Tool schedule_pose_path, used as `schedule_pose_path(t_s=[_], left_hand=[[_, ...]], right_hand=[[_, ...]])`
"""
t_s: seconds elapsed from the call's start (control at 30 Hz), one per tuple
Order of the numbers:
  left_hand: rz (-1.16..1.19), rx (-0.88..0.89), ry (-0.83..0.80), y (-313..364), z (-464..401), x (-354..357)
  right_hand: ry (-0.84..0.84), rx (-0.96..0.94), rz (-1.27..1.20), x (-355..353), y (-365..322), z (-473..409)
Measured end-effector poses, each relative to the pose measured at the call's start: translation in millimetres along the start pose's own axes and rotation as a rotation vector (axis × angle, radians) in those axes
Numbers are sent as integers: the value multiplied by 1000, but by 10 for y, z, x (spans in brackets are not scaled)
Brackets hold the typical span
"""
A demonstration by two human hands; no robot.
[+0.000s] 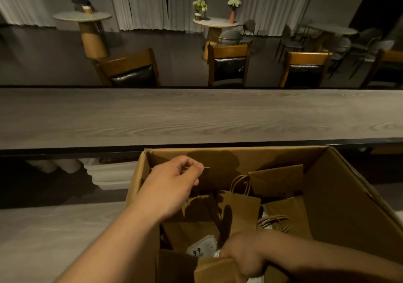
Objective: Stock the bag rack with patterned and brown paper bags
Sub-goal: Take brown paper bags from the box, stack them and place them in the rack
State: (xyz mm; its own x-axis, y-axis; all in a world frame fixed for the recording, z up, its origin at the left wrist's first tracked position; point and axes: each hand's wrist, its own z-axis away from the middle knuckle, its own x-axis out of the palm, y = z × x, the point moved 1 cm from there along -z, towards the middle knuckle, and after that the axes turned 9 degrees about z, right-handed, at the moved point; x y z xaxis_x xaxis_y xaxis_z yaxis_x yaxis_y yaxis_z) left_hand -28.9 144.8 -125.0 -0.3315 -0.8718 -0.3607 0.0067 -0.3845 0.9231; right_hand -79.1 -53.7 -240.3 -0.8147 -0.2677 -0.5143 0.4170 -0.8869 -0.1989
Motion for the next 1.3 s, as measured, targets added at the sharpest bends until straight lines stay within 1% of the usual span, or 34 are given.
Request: schedule_pose_path(t_s=[0.07, 0.17, 0.27, 0.33, 0.4, 0.43, 0.5, 0.57, 0.6, 0.63, 0.7, 0.77, 0.9, 1.03, 1.13, 1.2, 1.3], left_hand=[[58, 2, 35, -1, 4, -7], [203, 89, 179, 28, -1, -22], [479, 145, 356, 58, -11, -57], [620, 143, 418, 70, -18, -95], [746, 110, 399, 88, -14, -88], [813, 86, 353, 76, -21, -76], [919, 19, 193, 44, -26, -47], [879, -38, -6, 52, 2, -16], [833, -51, -74, 48, 12, -5], [781, -59, -83, 38, 15, -10], [689, -79, -18, 14, 18, -29], [660, -59, 37, 9, 13, -62], [701, -1, 169, 5, 3, -115], [743, 40, 162, 43, 18, -112], [772, -25, 118, 32, 8, -126], [746, -49, 90, 13, -4, -130], [751, -53, 85, 5, 11, -137]], right_hand=[[26, 33, -165, -153, 107, 157], [141, 76, -420, -388, 357, 525], [280, 7, -706, -486, 533, 802], [382, -83, -919, -498, 608, 872], [496, -176, -1082, -506, 625, 899], [549, -209, -1148, -522, 612, 903], [666, -260, -1260, -585, 529, 884], [791, -266, -1354, -666, 380, 857], [847, -249, -1400, -698, 304, 836], [893, -231, -1443, -724, 240, 810], [954, -208, -1539, -747, 149, 791], [994, -203, -1595, -762, 99, 823], [1051, -156, -1548, -763, 104, 893], [1152, -143, -1606, -772, 109, 939], [1231, -152, -1717, -786, 110, 951], [1239, -161, -1761, -794, 97, 946], [1216, -156, -1748, -799, 46, 934]])
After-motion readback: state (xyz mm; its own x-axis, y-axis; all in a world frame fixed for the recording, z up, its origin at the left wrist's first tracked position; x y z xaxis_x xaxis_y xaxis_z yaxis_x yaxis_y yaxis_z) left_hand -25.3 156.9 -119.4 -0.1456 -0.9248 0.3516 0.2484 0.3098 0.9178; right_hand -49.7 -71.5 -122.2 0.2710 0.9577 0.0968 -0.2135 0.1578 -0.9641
